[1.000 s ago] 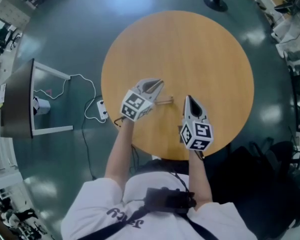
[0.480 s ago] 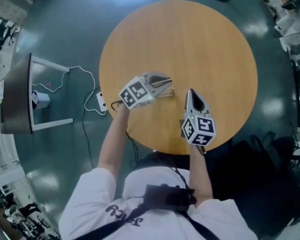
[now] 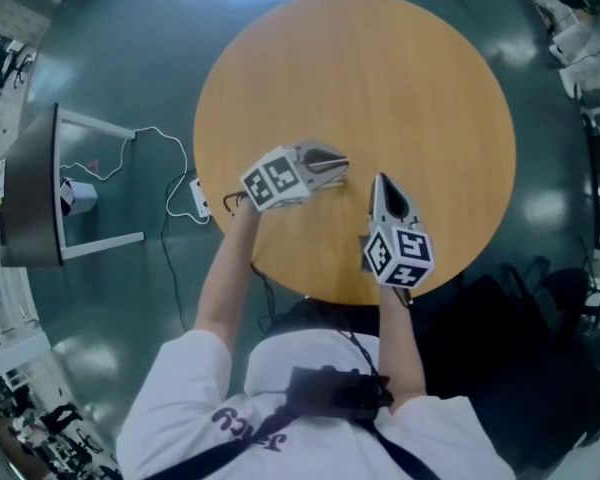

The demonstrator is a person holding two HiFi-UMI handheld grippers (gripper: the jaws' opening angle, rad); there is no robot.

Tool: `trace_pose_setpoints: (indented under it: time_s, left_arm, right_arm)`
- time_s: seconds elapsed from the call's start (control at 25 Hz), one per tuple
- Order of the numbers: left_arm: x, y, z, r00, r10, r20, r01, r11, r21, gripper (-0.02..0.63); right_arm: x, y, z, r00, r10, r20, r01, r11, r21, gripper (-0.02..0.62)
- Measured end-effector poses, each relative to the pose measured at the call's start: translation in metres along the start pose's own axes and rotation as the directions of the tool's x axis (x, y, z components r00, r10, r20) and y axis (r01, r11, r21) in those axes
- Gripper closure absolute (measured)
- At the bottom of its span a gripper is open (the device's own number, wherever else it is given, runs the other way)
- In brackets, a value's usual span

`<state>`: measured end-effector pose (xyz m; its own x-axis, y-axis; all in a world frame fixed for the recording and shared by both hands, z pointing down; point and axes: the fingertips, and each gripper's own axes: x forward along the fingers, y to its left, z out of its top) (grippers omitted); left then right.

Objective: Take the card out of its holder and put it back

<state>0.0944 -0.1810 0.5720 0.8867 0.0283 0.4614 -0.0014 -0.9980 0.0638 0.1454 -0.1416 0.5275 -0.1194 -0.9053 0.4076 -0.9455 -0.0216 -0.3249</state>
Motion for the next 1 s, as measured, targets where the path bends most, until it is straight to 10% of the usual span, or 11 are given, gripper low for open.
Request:
trace_pose_setpoints:
  time_s: [1.0]
  left_arm:
    - [-0.008, 0.005, -0.007, 0.998, -0.019, 0.054, 0.024, 0.996, -0.086, 0.581]
  right_arm:
    - [0.001, -0.006, -0.006, 1.000, -0.008, -0.015, 0.008, 1.000, 0.008, 0.574]
